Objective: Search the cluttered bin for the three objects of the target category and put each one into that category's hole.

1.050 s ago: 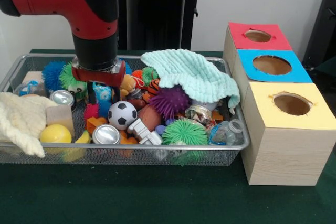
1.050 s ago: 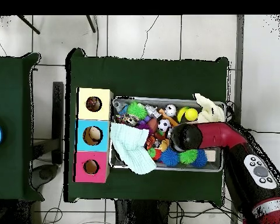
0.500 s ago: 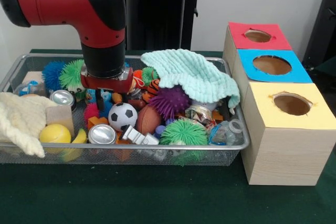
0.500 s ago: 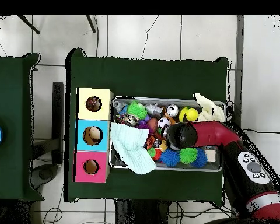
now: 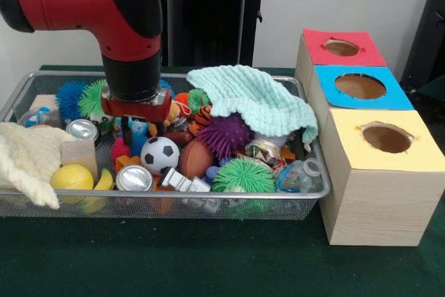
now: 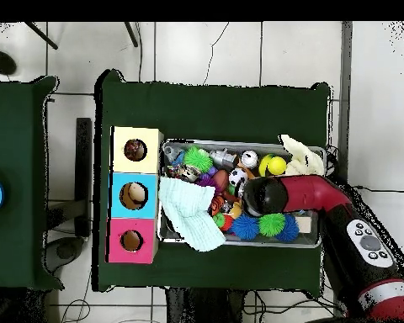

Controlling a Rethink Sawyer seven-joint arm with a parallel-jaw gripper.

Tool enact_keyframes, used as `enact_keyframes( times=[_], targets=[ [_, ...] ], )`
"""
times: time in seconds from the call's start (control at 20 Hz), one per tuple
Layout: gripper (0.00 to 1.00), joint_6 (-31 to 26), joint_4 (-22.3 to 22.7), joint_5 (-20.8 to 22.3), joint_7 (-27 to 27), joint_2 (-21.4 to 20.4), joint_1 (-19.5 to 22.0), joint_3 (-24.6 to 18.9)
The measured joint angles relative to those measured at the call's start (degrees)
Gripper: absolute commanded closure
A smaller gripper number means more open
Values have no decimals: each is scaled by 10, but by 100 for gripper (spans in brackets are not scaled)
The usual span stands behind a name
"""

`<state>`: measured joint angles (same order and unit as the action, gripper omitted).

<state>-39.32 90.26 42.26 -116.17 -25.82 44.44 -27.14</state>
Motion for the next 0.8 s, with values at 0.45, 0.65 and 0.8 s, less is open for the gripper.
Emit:
enact_keyframes(
  times=[0.45, 0.65, 0.8],
  targets=[
    [0, 0, 2, 0, 0, -21, 31, 0],
    [0, 0, 4, 0, 0, -28, 42, 0],
    [0, 0, 6, 2, 0, -32, 47, 1]
  ],
)
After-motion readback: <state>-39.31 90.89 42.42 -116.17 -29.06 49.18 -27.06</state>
